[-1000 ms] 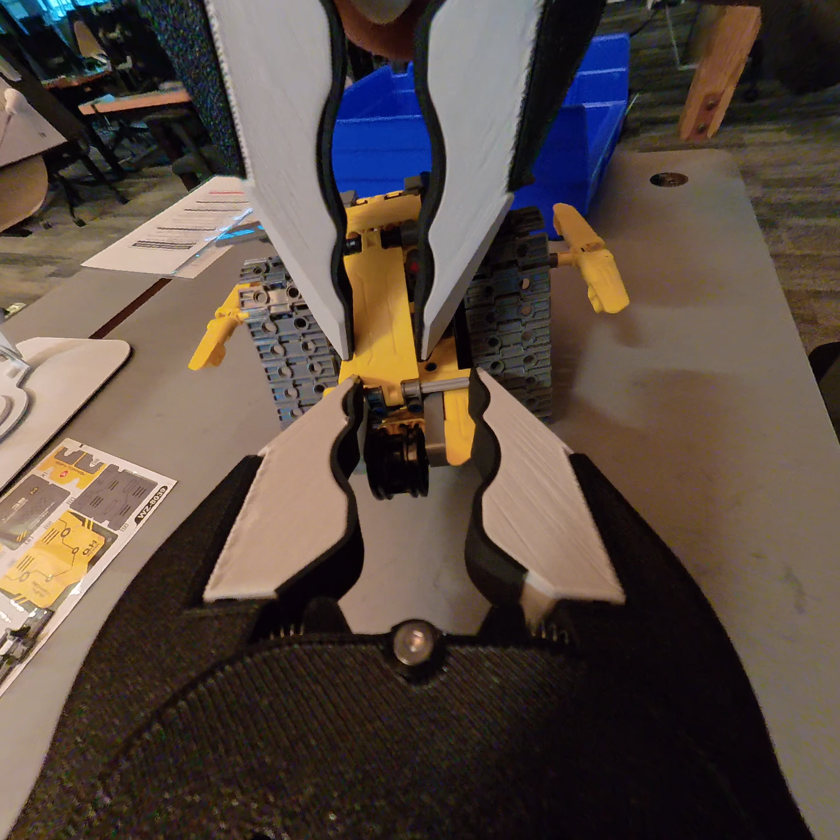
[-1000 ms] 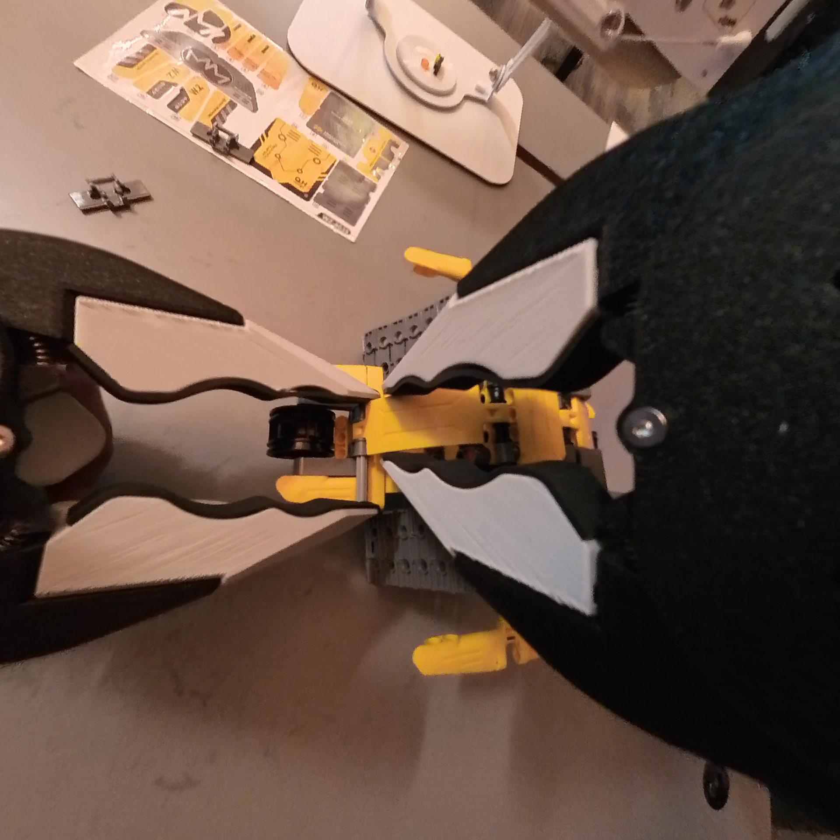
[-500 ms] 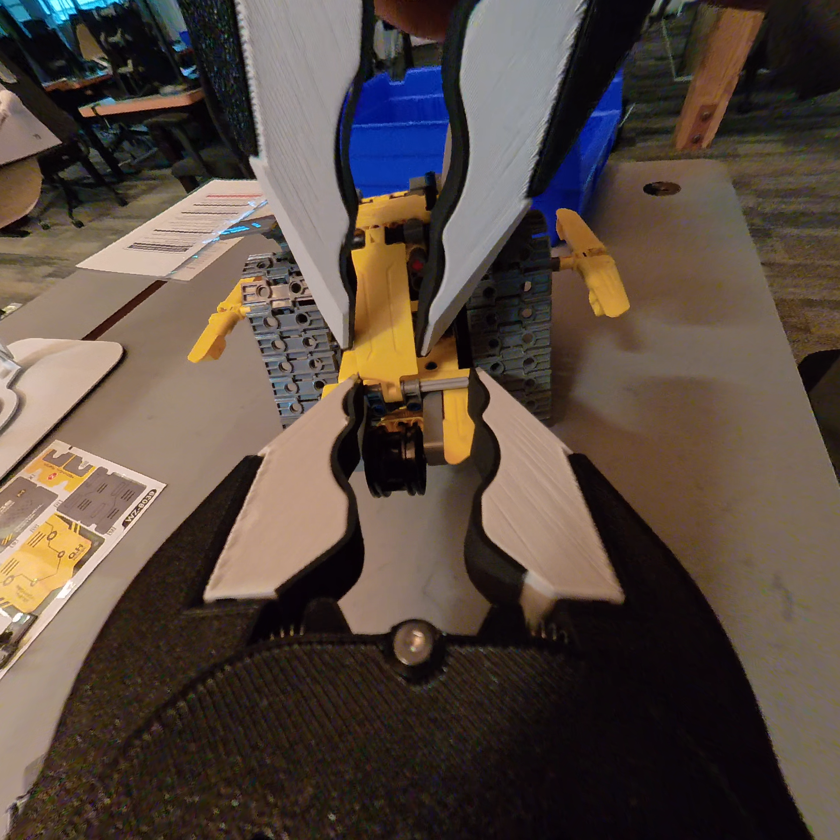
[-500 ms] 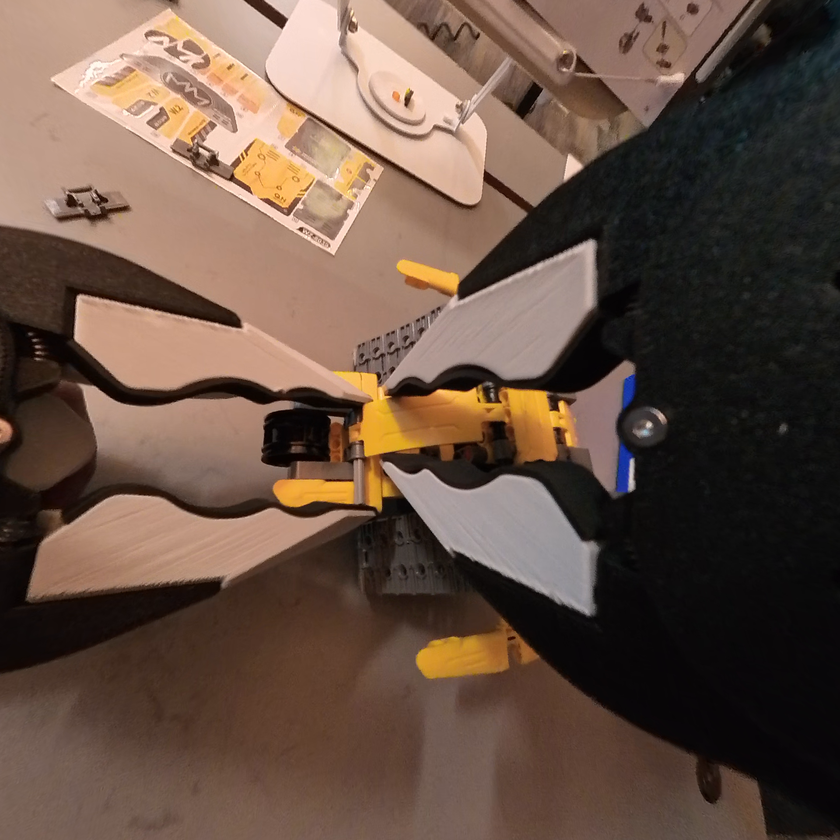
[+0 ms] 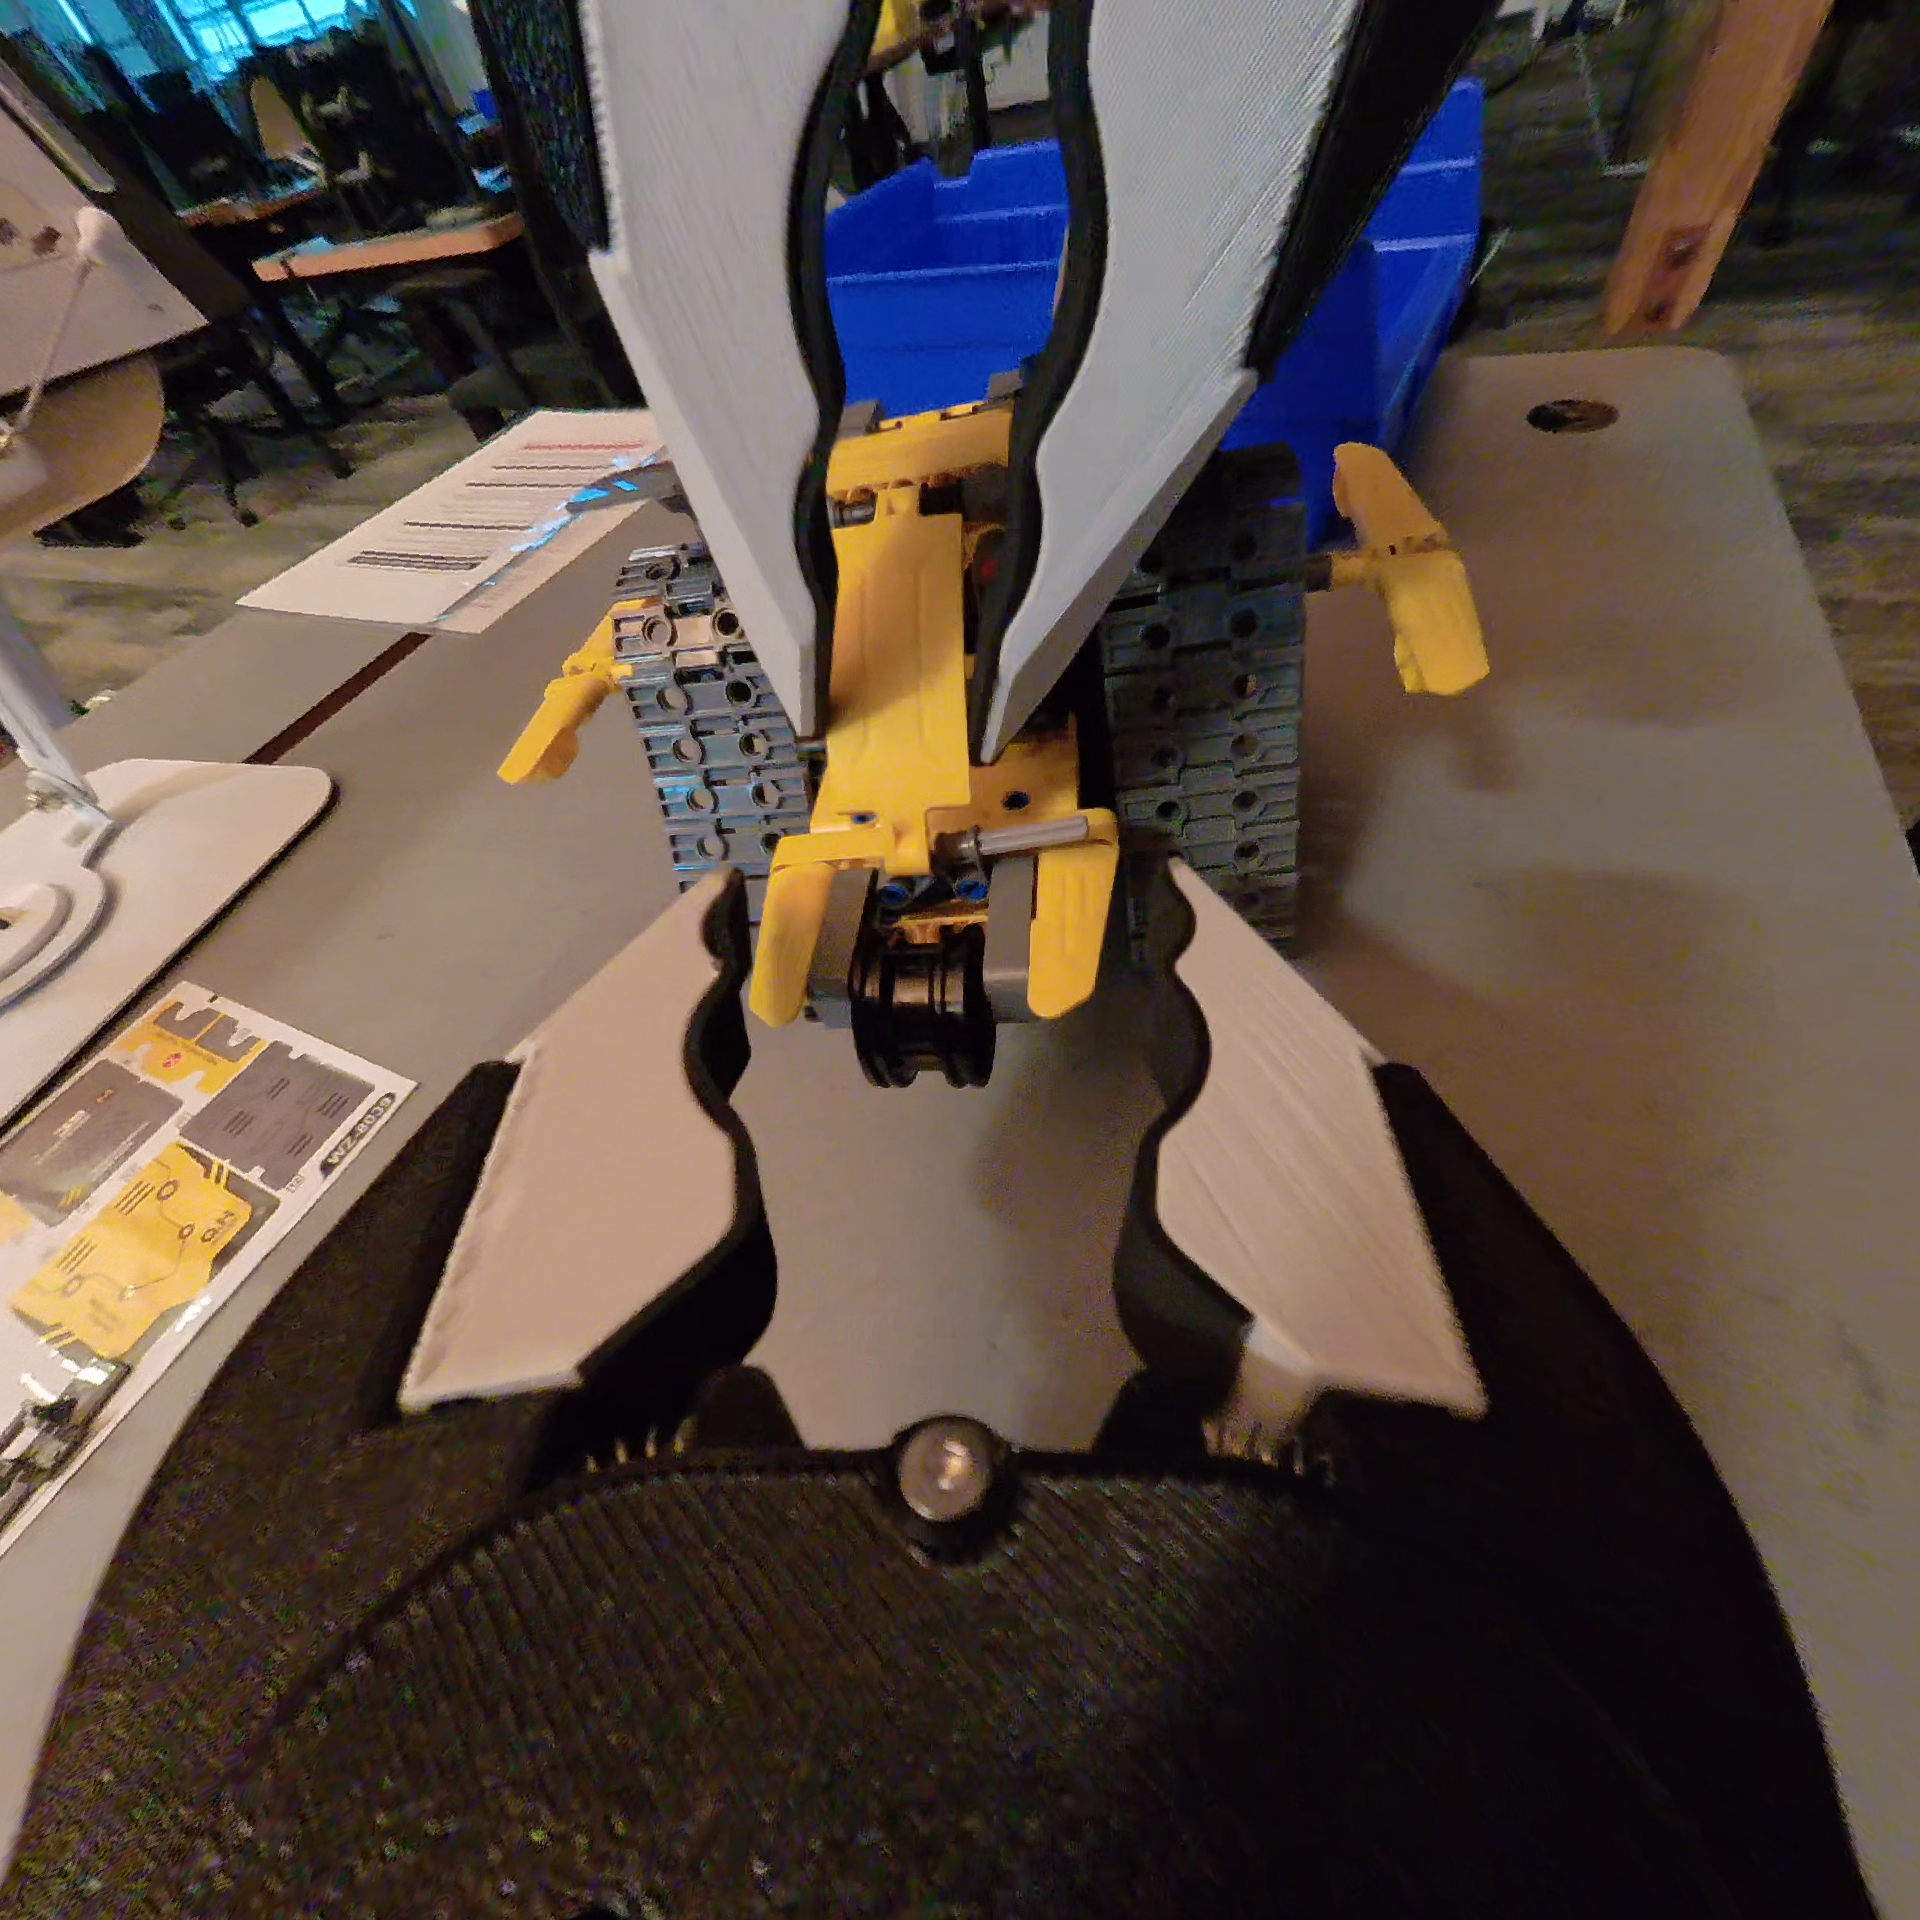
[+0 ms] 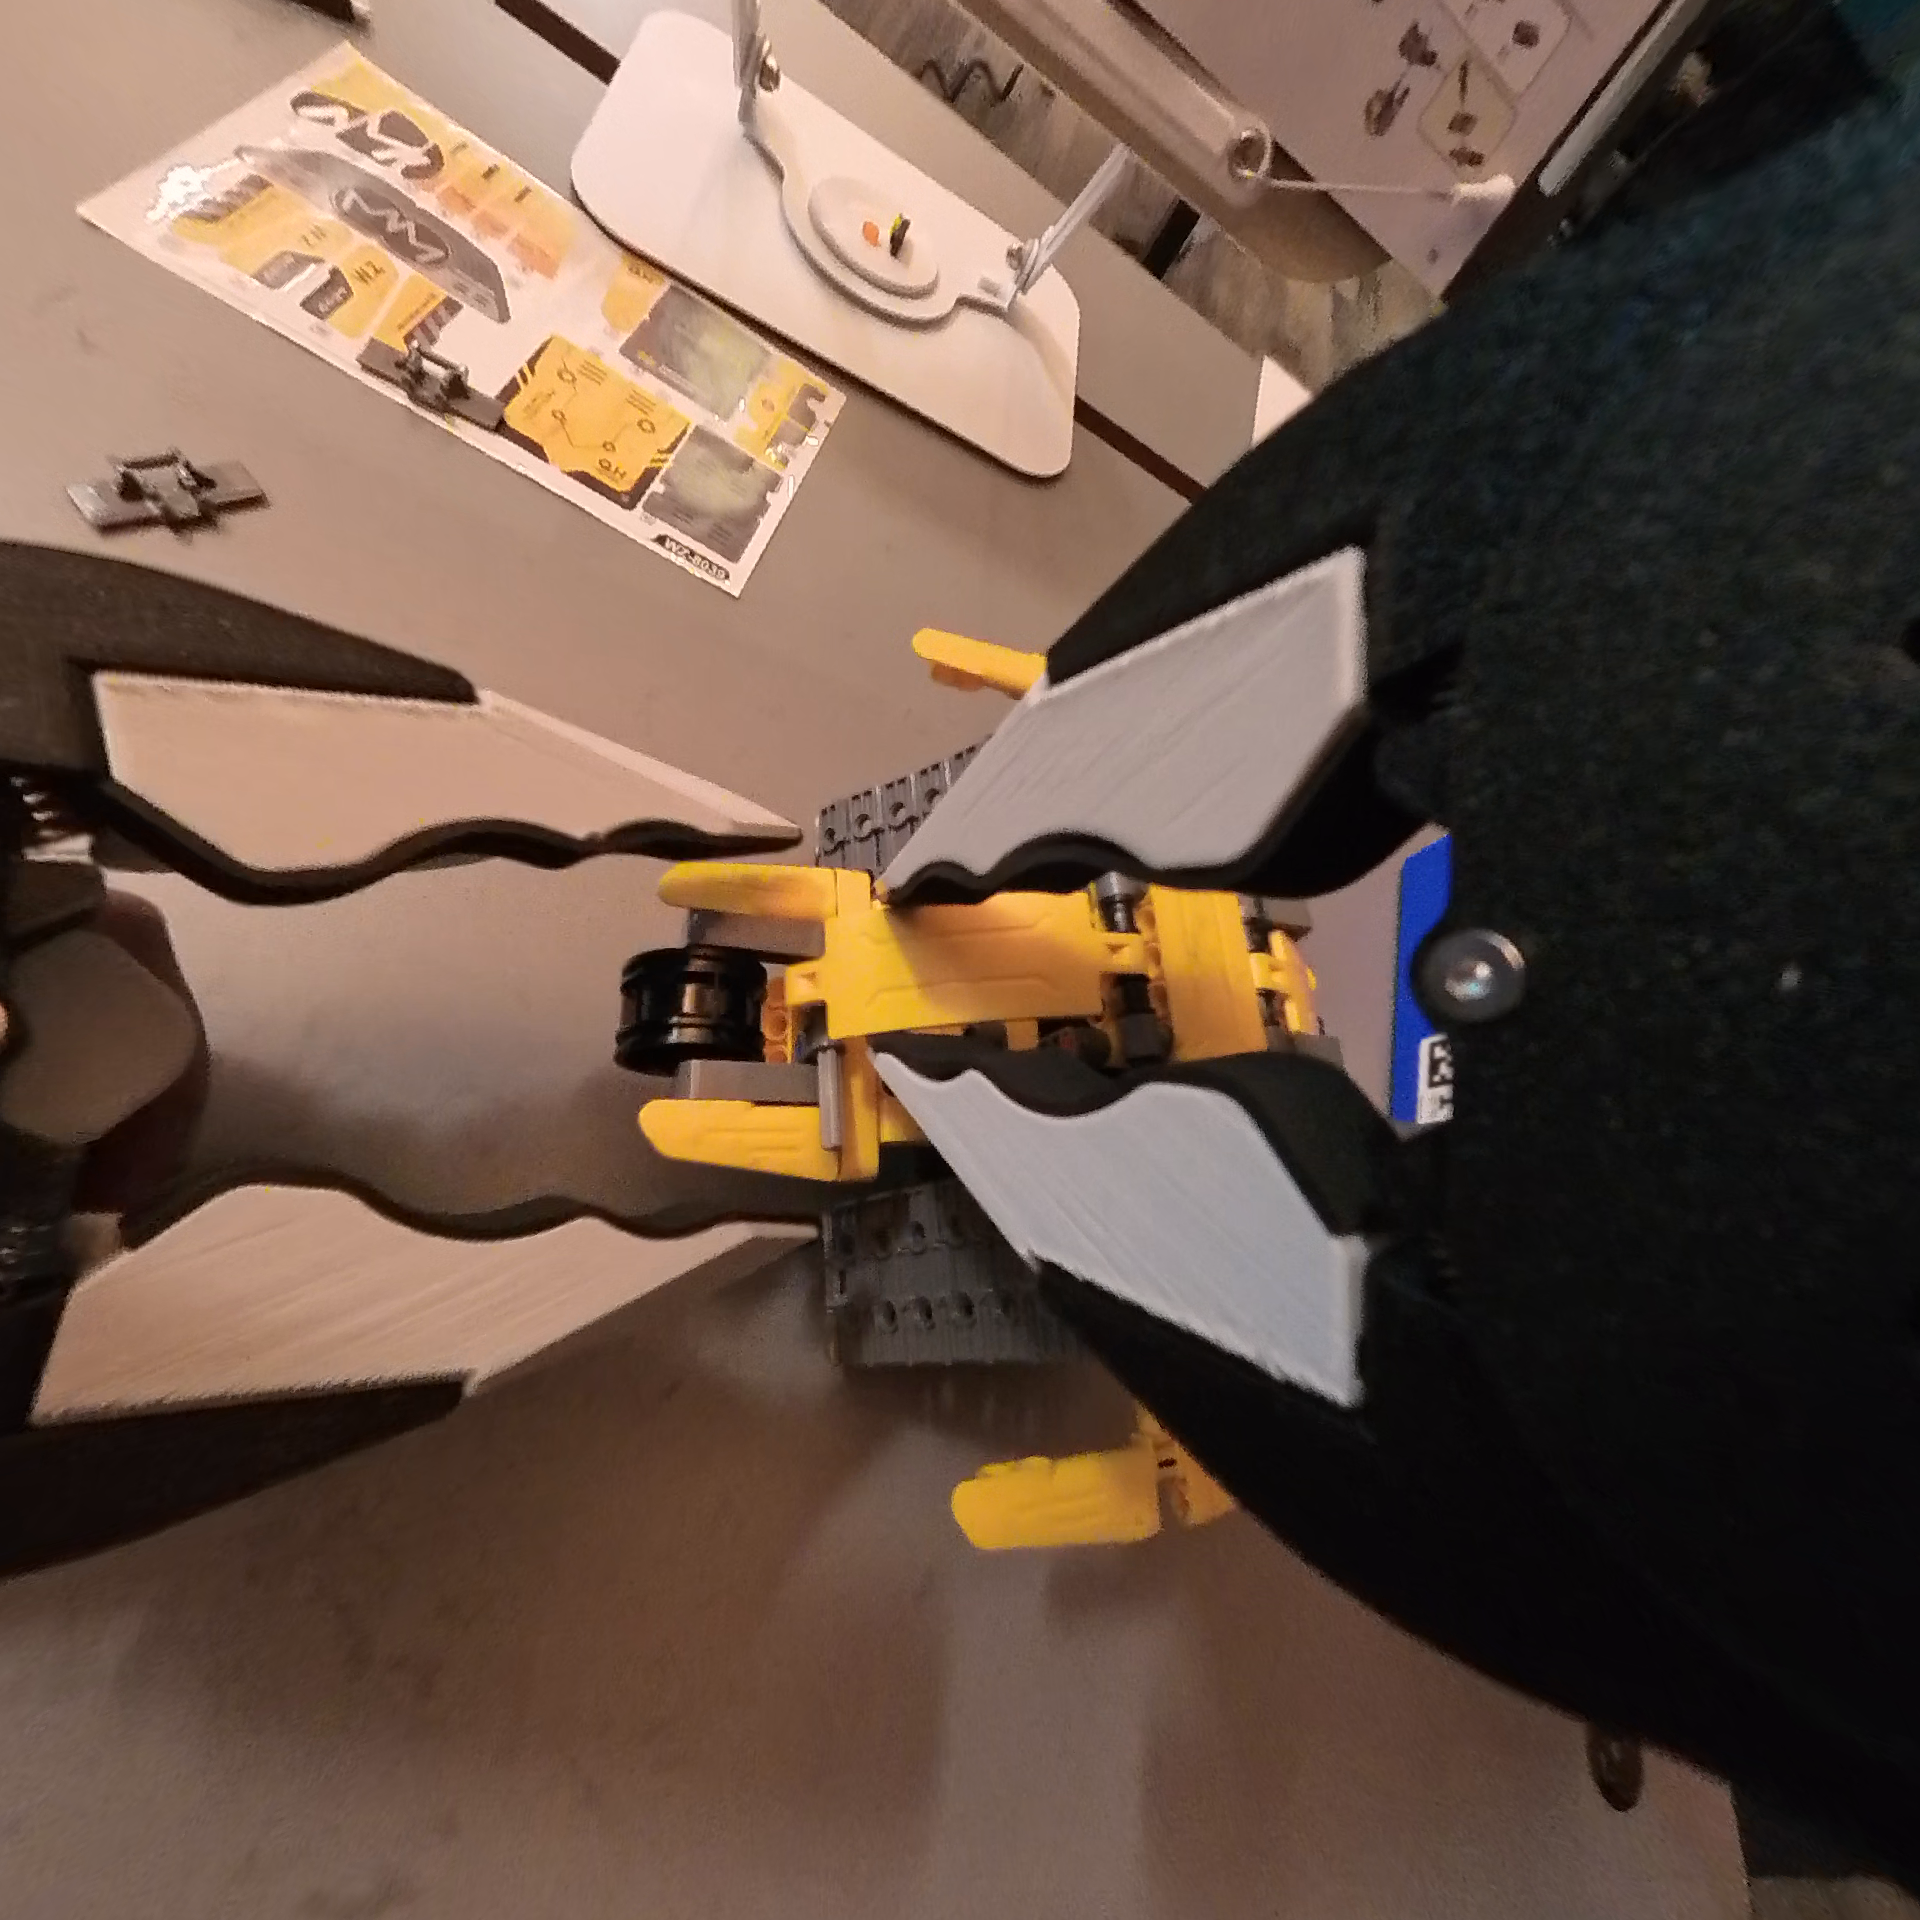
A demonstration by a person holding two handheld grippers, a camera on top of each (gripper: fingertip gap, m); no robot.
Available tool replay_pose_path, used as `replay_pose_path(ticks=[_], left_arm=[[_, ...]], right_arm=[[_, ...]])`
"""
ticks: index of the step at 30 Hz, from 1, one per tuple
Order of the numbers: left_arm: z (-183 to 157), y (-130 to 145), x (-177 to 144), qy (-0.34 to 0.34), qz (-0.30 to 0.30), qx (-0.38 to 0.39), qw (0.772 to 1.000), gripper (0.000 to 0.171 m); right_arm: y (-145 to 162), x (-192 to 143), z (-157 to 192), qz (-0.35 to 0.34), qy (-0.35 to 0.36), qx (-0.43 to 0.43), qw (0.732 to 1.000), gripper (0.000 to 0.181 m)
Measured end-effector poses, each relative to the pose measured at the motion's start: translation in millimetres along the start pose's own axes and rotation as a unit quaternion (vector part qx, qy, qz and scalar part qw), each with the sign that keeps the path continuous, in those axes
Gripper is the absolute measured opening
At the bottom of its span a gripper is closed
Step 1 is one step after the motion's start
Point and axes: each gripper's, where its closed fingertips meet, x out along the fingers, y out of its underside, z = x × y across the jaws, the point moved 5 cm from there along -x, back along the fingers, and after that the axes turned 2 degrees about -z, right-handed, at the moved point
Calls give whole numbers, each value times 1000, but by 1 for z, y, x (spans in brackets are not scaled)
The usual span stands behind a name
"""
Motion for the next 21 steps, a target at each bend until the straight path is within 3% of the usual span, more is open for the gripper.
replay_pose_path(ticks=[8, 16, 21], left_arm=[[0, 0, 7, 37, -8, -61, 997, 84], [-6, -1, 4, 51, -17, -74, 996, 78], [-13, -3, -6, 91, -32, -71, 993, 73]], right_arm=[[3, -9, -1, -27, 5, 26, 999, 23], [4, -10, 5, -49, 25, 49, 997, 24], [5, -16, 24, -60, 26, 17, 998, 25]])
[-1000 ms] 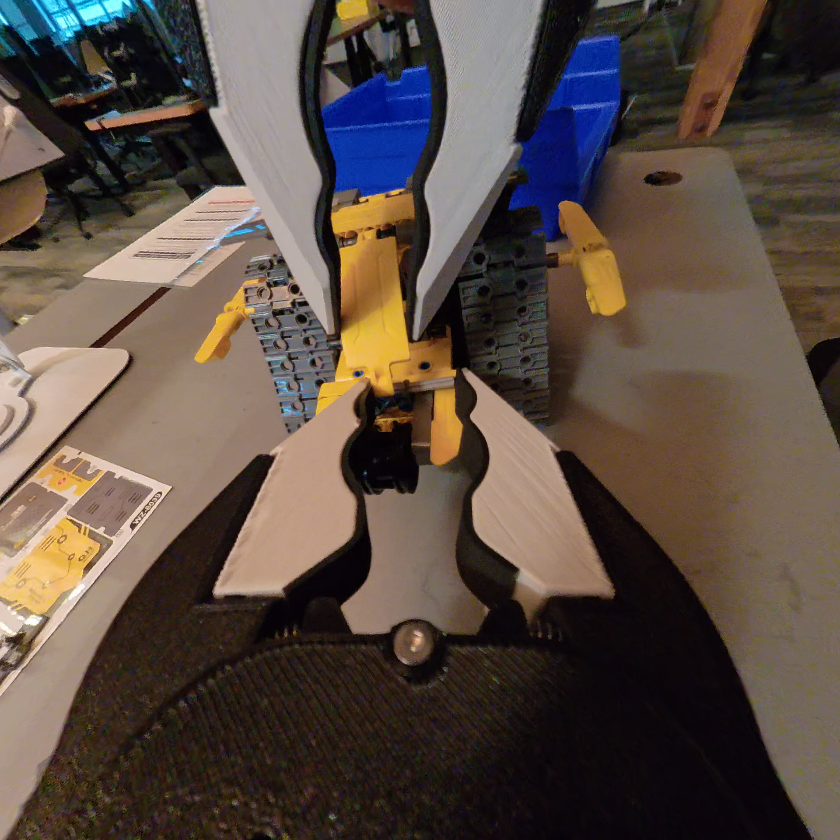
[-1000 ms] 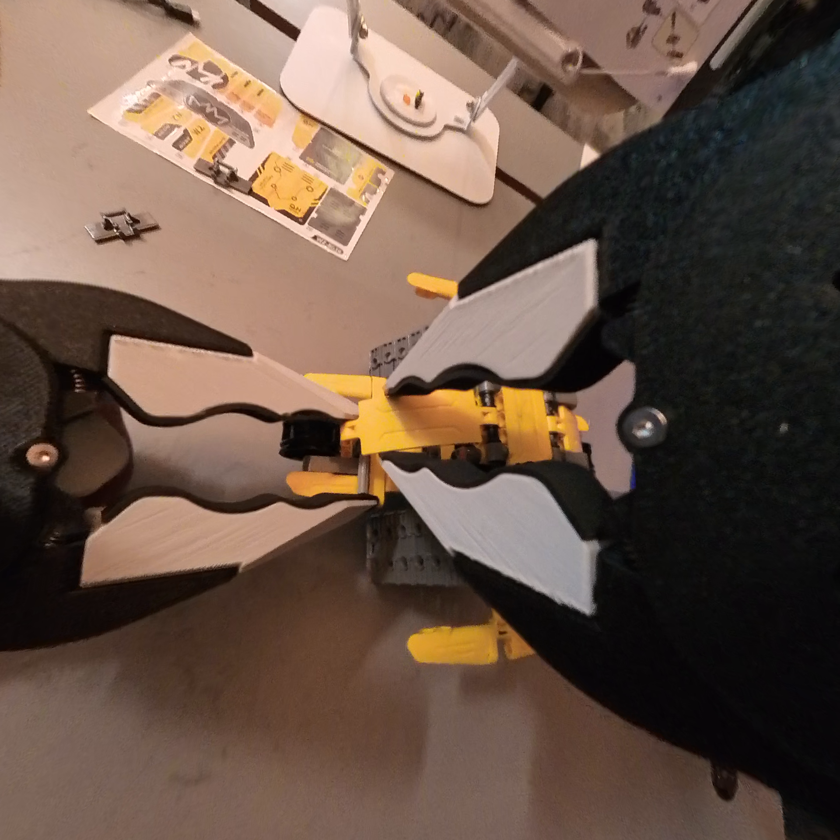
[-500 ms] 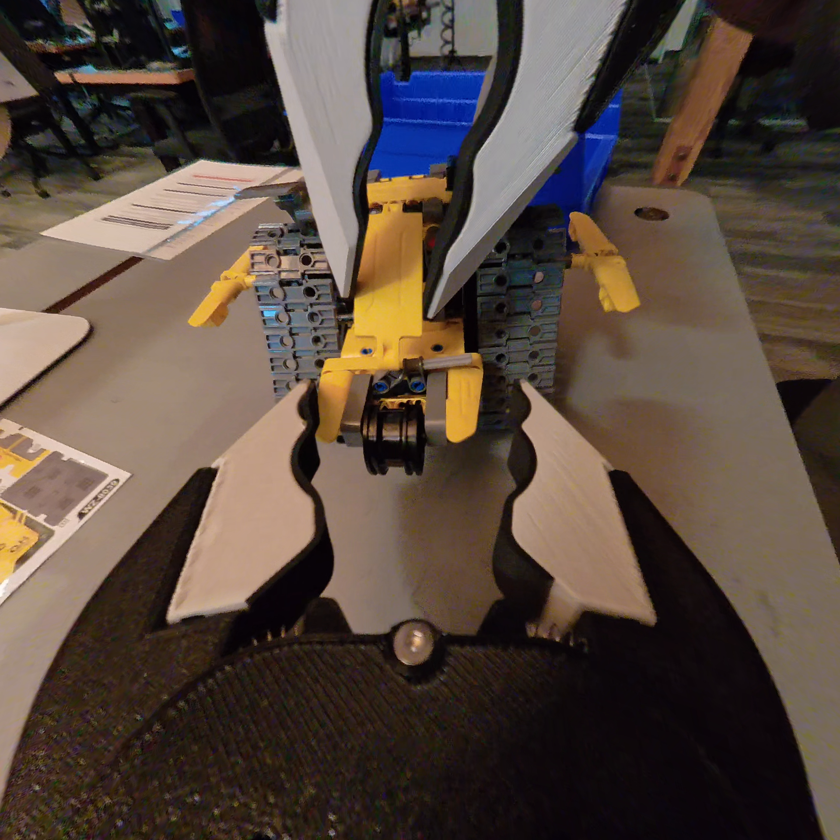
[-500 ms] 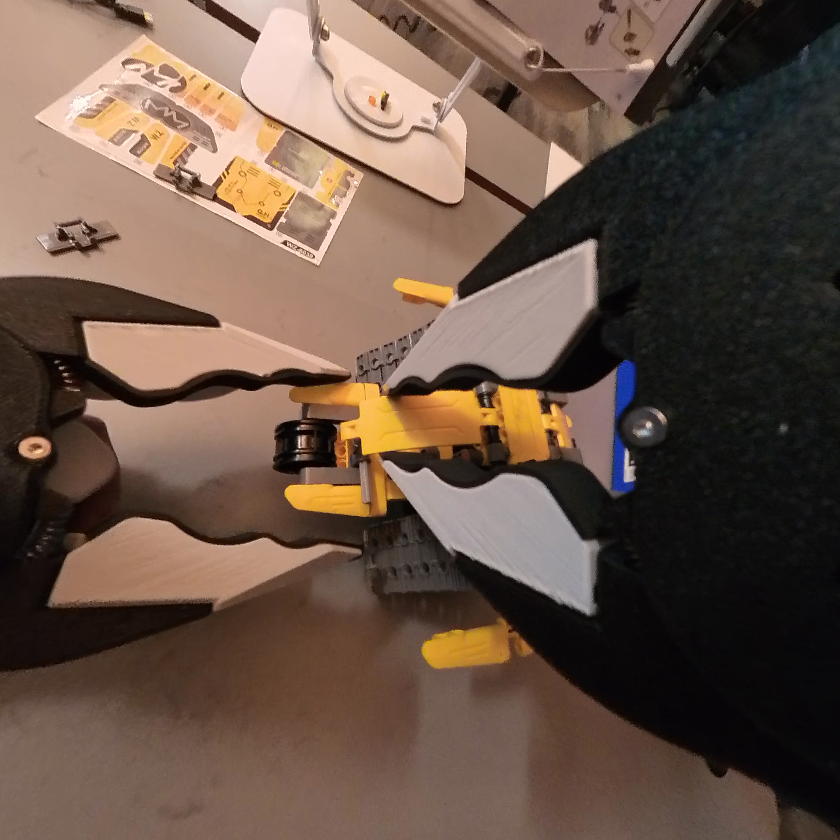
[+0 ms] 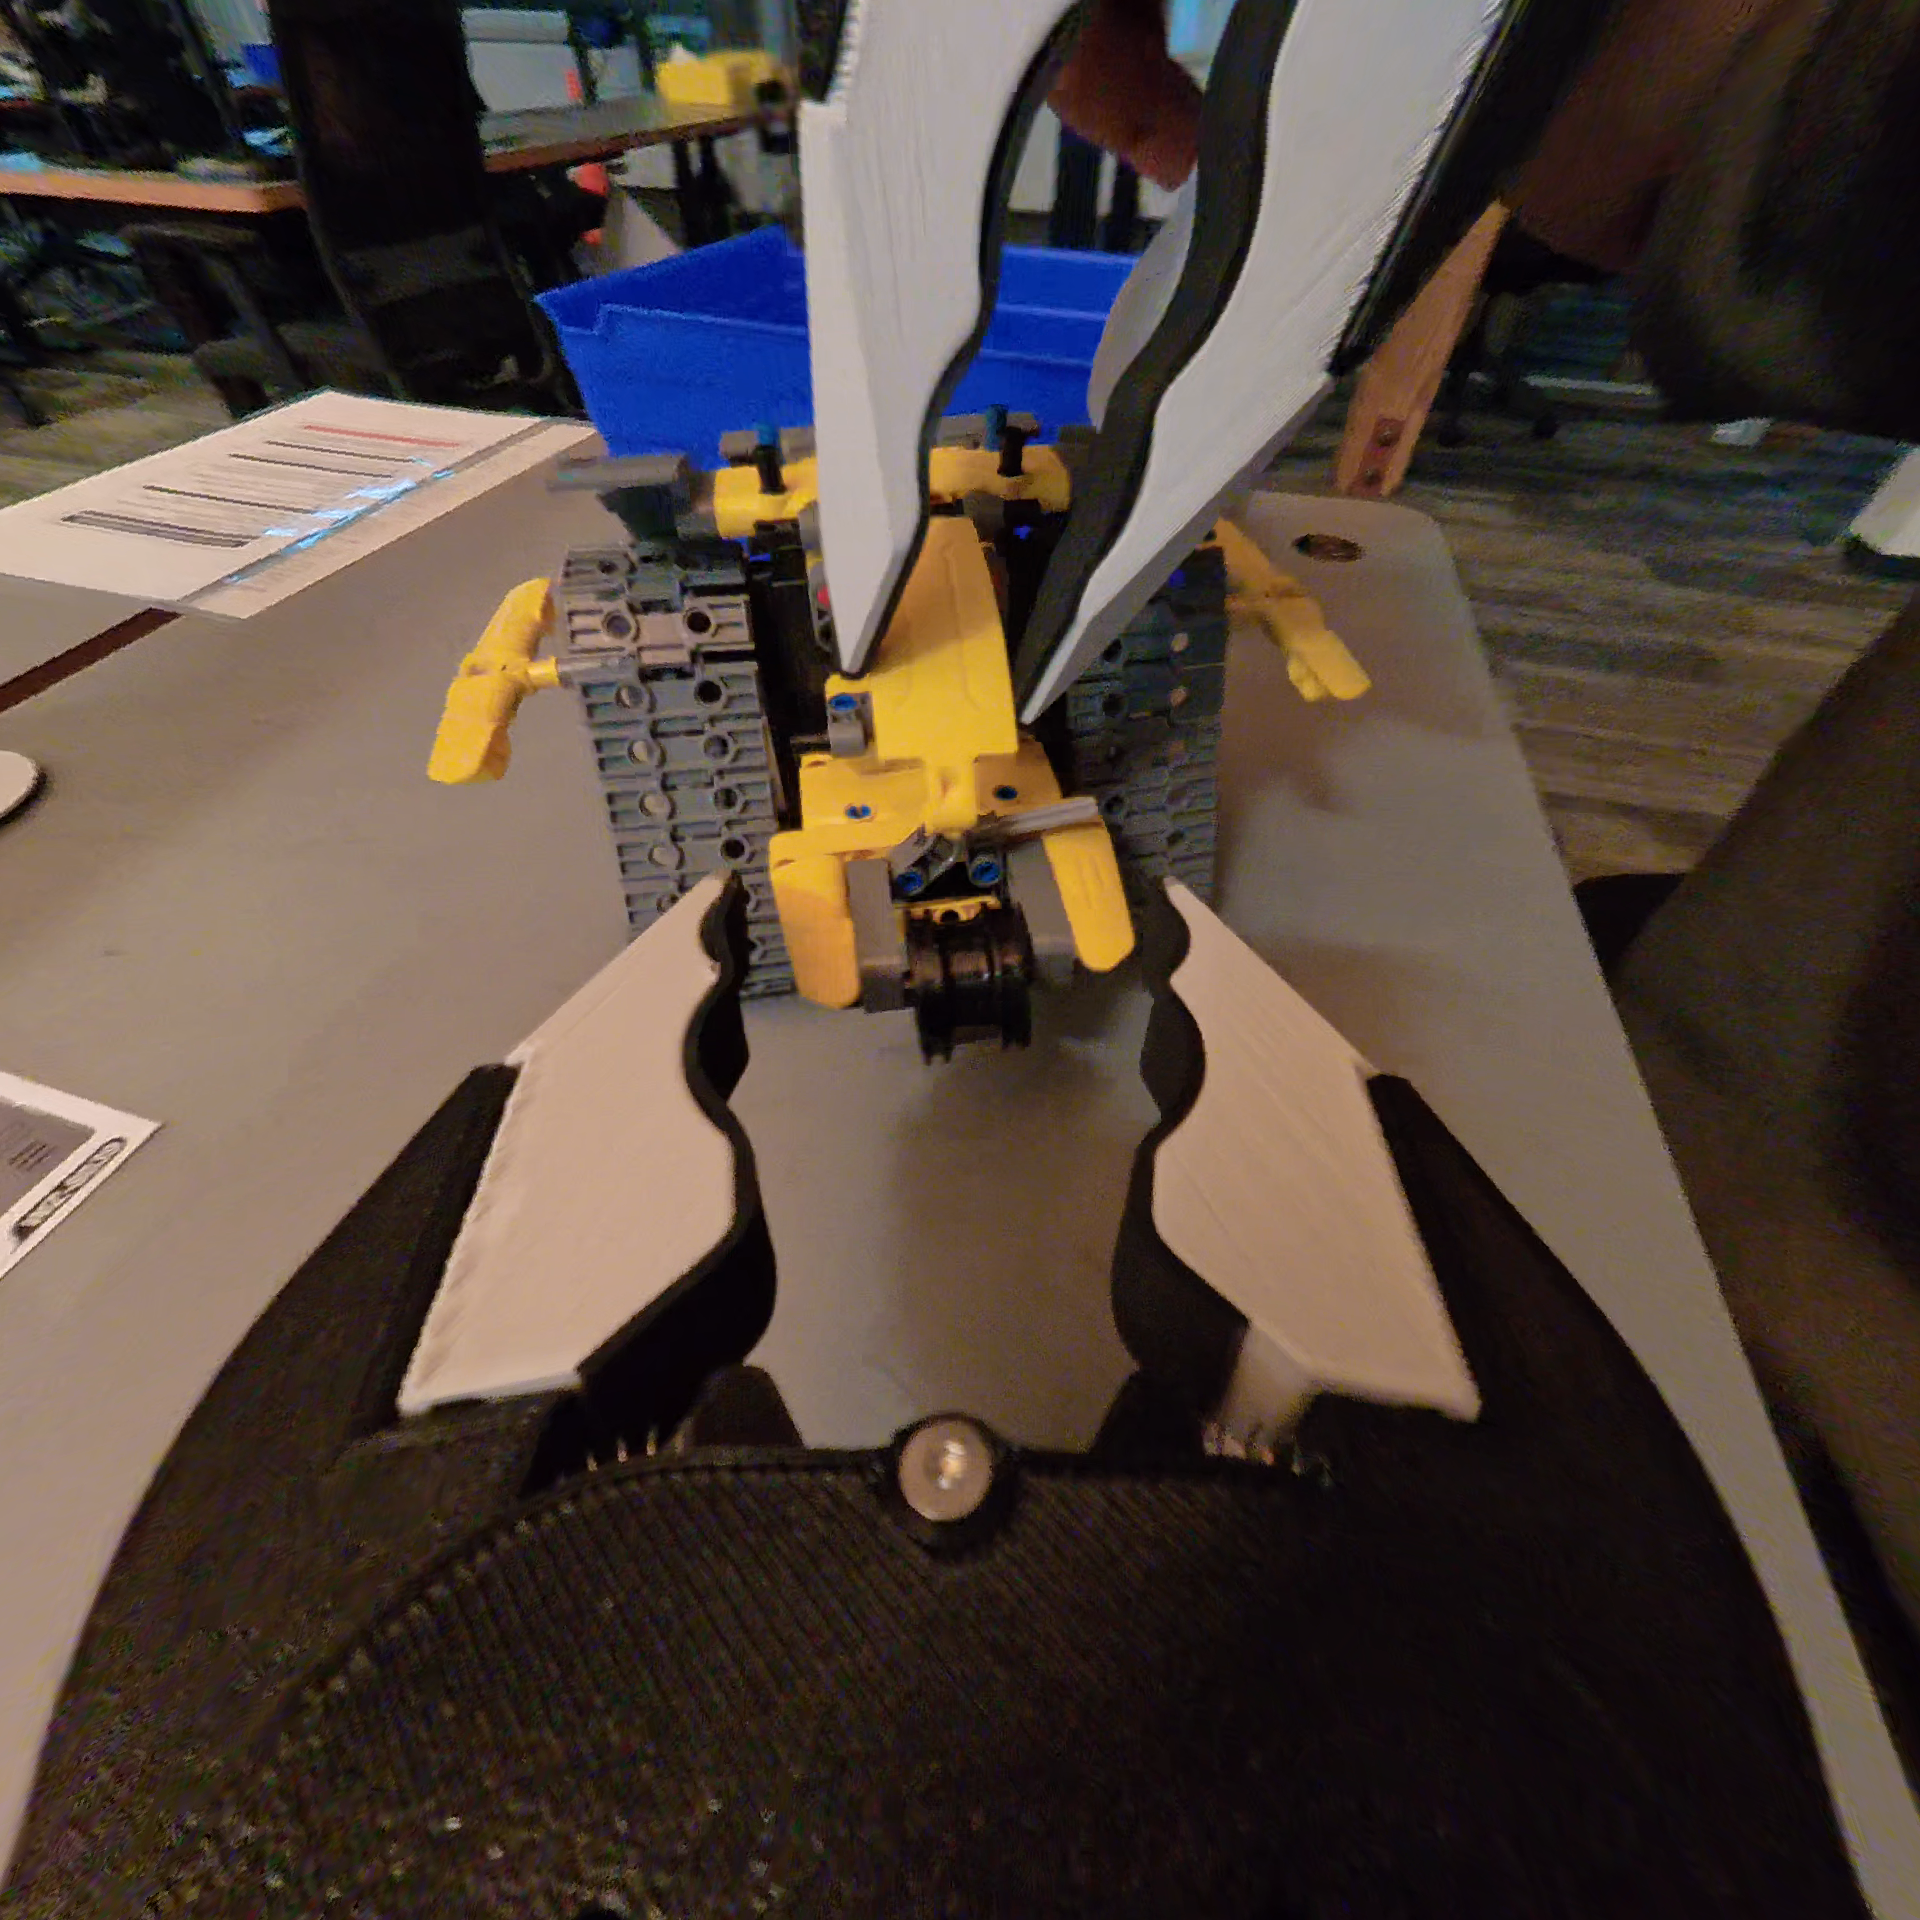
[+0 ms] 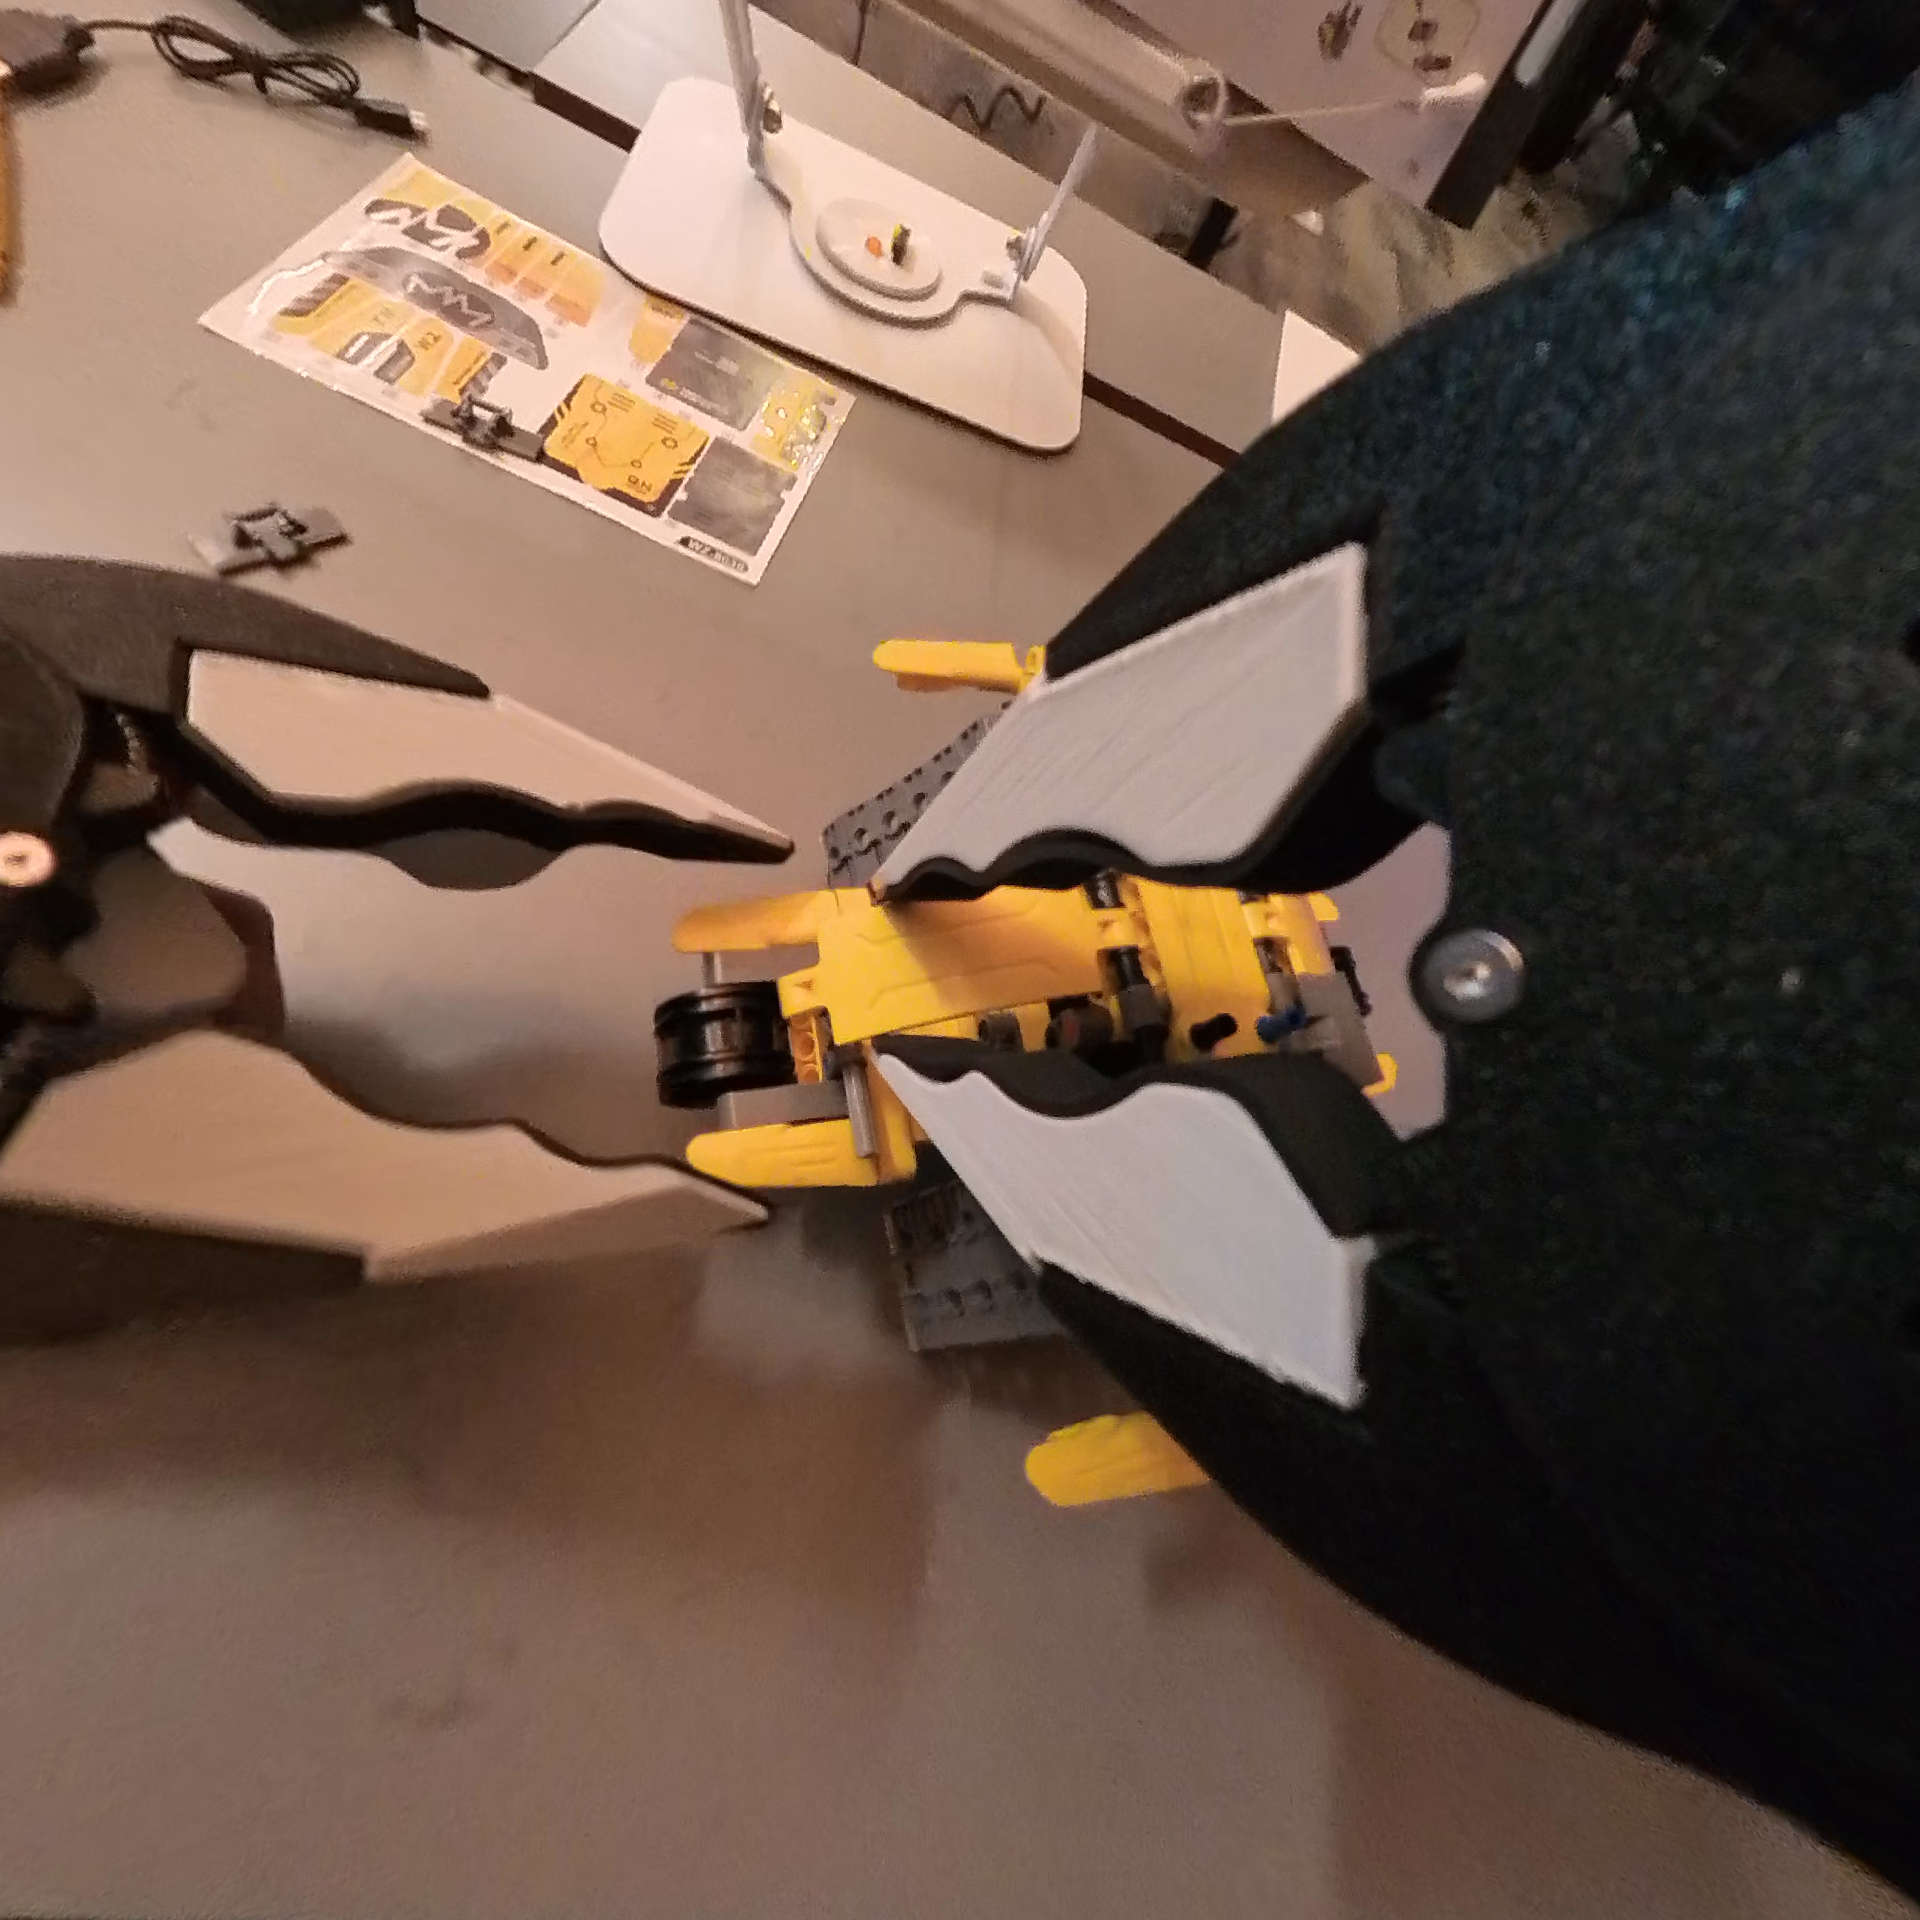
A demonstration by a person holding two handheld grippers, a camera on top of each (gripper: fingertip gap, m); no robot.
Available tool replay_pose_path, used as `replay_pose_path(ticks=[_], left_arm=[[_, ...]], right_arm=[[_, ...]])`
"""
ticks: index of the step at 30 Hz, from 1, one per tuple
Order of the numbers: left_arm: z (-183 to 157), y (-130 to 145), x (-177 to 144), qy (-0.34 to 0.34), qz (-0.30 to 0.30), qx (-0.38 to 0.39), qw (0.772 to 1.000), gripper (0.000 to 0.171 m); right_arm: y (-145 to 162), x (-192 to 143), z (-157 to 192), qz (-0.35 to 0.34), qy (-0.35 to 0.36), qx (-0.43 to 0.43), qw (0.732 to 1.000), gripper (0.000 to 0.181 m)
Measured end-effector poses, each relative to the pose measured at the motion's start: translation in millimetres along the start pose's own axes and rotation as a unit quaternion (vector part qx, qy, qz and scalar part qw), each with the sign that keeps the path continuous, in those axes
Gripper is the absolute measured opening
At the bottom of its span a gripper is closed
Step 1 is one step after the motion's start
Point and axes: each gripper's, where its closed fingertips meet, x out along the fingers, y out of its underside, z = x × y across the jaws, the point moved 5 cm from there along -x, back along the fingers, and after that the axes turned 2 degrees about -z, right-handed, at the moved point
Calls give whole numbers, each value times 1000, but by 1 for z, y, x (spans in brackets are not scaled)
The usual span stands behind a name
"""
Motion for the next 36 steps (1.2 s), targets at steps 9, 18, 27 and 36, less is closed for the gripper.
replay_pose_path(ticks=[9, 18, 27, 36], left_arm=[[-12, -5, 1, 56, -14, -61, 996, 63], [-47, 4, 21, 46, 36, -56, 997, 59], [-57, -2, 16, 24, -3, -83, 996, 59], [-81, -17, 14, 34, -47, -14, 998, 50]], right_arm=[[3, -20, 56, 3, 18, -28, 999, 29], [11, -34, 104, 9, 97, 59, 993, 33], [6, -60, 128, -198, 202, 277, 918, 27], [30, -35, 126, -241, 222, 488, 809, 25]])
